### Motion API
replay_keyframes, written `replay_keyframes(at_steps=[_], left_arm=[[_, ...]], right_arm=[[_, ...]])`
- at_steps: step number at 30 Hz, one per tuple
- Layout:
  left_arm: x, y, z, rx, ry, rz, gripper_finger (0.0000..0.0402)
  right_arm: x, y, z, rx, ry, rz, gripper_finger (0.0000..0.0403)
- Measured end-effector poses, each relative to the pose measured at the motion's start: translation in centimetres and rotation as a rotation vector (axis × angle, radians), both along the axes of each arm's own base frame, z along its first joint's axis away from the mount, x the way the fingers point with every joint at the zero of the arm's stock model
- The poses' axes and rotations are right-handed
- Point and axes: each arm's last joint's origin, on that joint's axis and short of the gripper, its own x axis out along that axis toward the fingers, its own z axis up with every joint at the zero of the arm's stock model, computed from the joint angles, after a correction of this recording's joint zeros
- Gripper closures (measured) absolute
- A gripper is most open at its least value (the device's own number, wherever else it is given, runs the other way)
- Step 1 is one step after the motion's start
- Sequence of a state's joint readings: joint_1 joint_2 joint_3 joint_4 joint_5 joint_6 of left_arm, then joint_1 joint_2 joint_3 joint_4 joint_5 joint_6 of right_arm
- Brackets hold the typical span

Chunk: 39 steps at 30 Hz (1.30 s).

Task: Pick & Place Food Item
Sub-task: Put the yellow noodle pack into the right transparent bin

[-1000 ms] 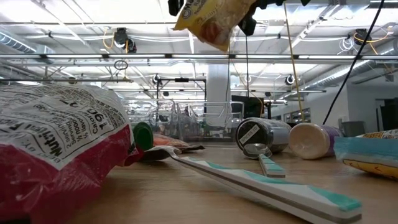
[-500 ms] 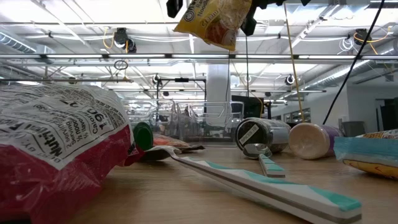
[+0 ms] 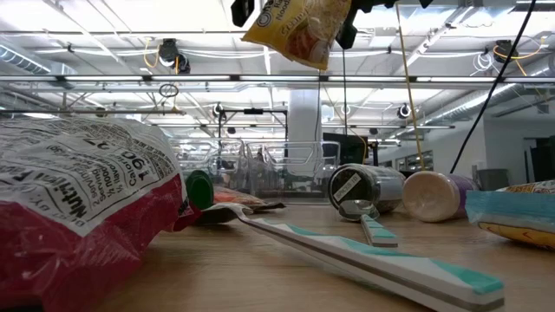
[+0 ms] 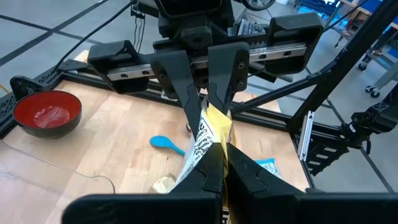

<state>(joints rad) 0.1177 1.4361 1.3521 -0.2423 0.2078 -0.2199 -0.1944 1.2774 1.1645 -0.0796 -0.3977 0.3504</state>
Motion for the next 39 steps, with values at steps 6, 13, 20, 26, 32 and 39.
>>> replay_keyframes(at_steps=[6,13,20,26,32,39], left_arm=[[0.0,0.0,-0.01,0.0,0.001,0.0,0.04],[-0.01,0.0,-0.03,0.002,0.003,-0.001,0.0399],[-0.04,-0.01,-0.11,0.003,0.011,-0.002,0.0399],[-0.05,0.02,-0.22,0.004,0.022,0.005,0.0399],[-0.03,0.09,-0.19,0.013,0.019,0.03,0.0399],[0.0,0.2,-0.11,0.019,0.012,0.065,0.04]], right_arm=[[0.0,0.0,0.0,0.0,0.0,0.0,0.0401],[-0.02,0.0,0.02,-0.004,-0.002,0.001,0.0385],[-0.04,0.01,0.05,-0.004,-0.003,0.002,0.0338],[-0.04,0.0,0.05,-0.004,-0.004,0.002,0.0318],[-0.04,0.0,0.05,-0.004,-0.003,0.002,0.0323],[-0.04,0.0,0.04,-0.004,-0.003,0.001,0.0326]])
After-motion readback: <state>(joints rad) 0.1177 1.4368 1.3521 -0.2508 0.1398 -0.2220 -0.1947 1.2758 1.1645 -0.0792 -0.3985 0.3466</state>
